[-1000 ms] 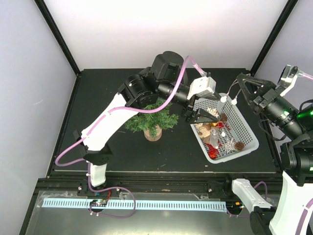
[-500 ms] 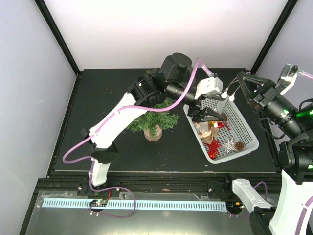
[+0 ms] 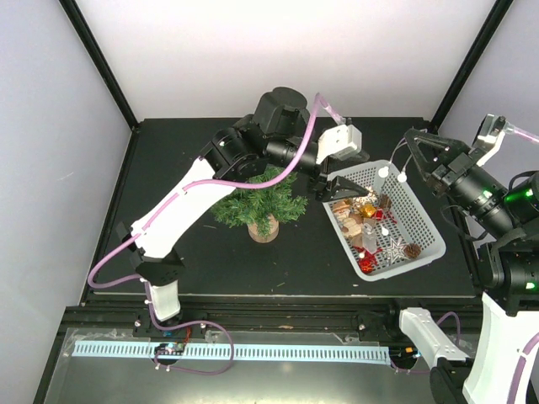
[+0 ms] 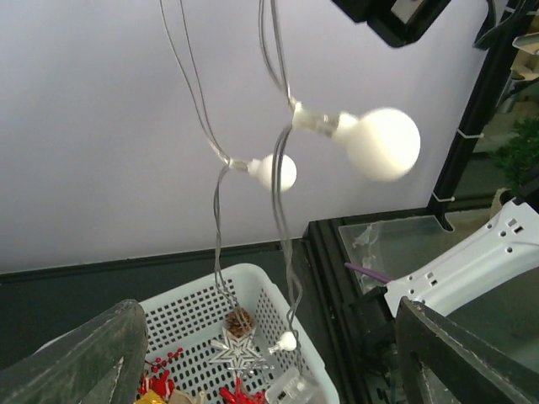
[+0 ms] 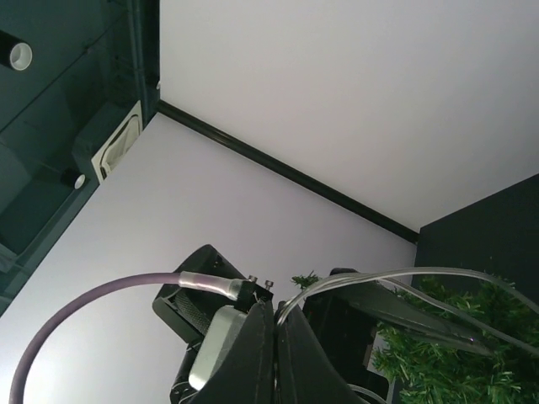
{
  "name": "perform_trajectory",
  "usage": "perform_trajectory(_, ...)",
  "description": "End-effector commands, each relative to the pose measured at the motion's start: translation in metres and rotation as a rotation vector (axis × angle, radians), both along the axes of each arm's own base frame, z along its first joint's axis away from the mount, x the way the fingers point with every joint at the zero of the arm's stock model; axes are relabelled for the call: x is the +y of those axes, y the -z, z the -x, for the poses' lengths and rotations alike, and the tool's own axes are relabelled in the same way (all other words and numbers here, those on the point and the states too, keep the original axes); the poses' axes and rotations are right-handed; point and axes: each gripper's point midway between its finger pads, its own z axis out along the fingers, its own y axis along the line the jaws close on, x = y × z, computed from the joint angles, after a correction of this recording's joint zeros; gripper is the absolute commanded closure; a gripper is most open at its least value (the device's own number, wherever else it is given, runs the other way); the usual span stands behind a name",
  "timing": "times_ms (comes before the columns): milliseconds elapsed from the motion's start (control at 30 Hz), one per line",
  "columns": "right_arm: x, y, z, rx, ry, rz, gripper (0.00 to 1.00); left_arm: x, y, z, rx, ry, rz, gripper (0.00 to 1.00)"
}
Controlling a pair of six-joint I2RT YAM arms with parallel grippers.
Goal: Decorate the small christmas tree
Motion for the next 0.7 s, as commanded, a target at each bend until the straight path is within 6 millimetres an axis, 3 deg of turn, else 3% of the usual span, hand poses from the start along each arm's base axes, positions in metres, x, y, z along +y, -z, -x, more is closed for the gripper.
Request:
perform_trajectory(0, 0.004, 0.000, 0.005, -0.016, -0.026, 0.004, 0.99, 0.001, -0.025, 0.004, -0.027, 0.019, 0.076, 0.18)
perform_trajectory(533, 0.005, -0.011, 0.006, -0.029, -0.040, -0.008, 0.99, -0.024, -0.012, 0.007, 0.047, 0.096, 0.076, 0.18)
perform_trajectory(600, 0.005, -0.014, 0.006, -0.033, -0.040, -0.004, 0.99, -0.027, -0.009, 0.003, 0.048, 0.082, 0.072, 0.27)
perform_trajectory(667, 0.006, -0.017, 0.007, -0.037, -0.041, -0.001, 0.99, -0.029, -0.007, 0.000, 0.040, 0.066, 0.069, 0.43)
